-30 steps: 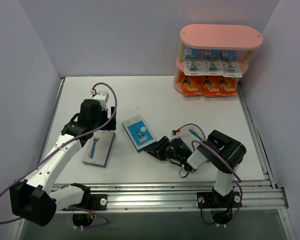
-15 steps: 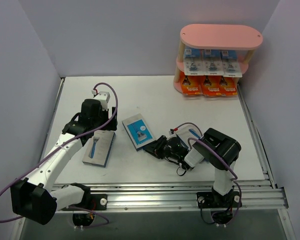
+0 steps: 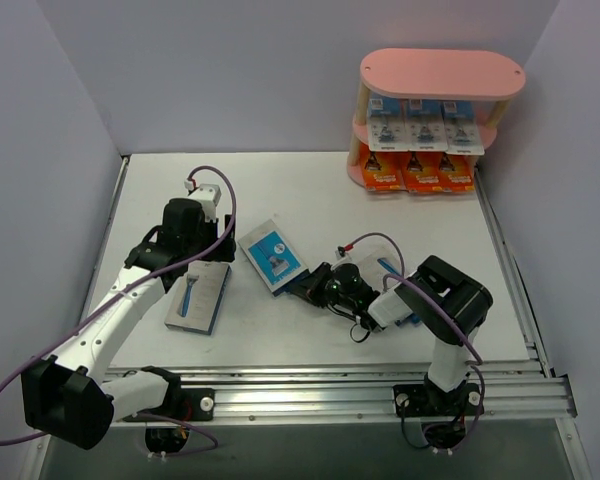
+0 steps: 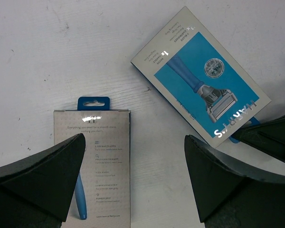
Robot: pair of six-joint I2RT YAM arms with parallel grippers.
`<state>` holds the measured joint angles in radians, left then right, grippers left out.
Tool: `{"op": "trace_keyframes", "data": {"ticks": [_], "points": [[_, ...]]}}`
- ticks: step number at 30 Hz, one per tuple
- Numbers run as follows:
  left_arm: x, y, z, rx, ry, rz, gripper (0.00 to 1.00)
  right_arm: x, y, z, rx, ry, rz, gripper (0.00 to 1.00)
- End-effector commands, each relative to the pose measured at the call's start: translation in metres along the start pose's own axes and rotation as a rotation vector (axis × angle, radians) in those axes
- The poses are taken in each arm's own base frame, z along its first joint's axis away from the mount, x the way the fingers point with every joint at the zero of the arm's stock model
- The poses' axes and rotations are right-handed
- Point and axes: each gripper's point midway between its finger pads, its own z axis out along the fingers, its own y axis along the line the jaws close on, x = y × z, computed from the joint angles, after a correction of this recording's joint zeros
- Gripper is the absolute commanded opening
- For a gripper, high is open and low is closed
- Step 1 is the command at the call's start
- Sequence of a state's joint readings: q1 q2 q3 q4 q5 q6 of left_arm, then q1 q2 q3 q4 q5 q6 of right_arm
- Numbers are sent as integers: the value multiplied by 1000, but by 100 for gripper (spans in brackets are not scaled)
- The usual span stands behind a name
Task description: Place and organize the shaving razors onto the shelf
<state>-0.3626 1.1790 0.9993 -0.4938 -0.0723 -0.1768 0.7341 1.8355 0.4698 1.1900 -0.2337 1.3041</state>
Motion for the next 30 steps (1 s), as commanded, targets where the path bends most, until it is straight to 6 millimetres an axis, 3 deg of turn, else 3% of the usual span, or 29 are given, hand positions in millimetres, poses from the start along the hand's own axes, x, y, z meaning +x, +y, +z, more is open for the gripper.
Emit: {"op": "trace_keyframes", "data": {"ticks": [1, 7, 11, 12, 13, 14, 15, 16, 19, 22, 23, 27, 28, 30], "points": [[-21, -5, -6, 20, -46, -14, 94, -15, 33, -1, -57, -31, -84, 0], [-23, -6, -8, 24, -56, -14, 94, -23, 47, -5, -72, -19, -142, 0], [-23, -4, -9, 16, -59, -14, 94, -38, 57, -11, -87, -21, -177, 0], [-23, -4, -9, 14, -60, -14, 94, -38, 50, -11, -48, 2, -185, 0], [-24, -4, -9, 13, -60, -13, 94, -41, 62, -9, -70, 30, -244, 0], [-24, -3, -10, 12, -62, -14, 94, -44, 62, -8, -54, 51, -273, 0], [-24, -4, -10, 13, -64, -13, 94, -47, 46, -10, 31, 90, -276, 0], [-24, -3, -10, 11, -62, -13, 94, -57, 64, -7, 8, 91, -370, 0], [-25, -3, -11, 12, -68, -13, 94, -71, 58, -18, 121, 138, -451, 0], [-26, -3, -13, 12, -74, -14, 94, -94, 74, -26, 166, 143, -569, 0], [-27, -3, -14, 11, -77, -14, 94, -104, 92, -27, 139, 133, -636, 0], [-26, -4, -14, 15, -77, -12, 94, -107, 99, -35, 187, 273, -770, 0], [-26, -5, -14, 18, -75, -11, 94, -109, 90, -32, 224, 306, -787, 0], [-26, -6, -15, 21, -77, -10, 94, -114, 93, -35, 253, 341, -838, 0]]}}
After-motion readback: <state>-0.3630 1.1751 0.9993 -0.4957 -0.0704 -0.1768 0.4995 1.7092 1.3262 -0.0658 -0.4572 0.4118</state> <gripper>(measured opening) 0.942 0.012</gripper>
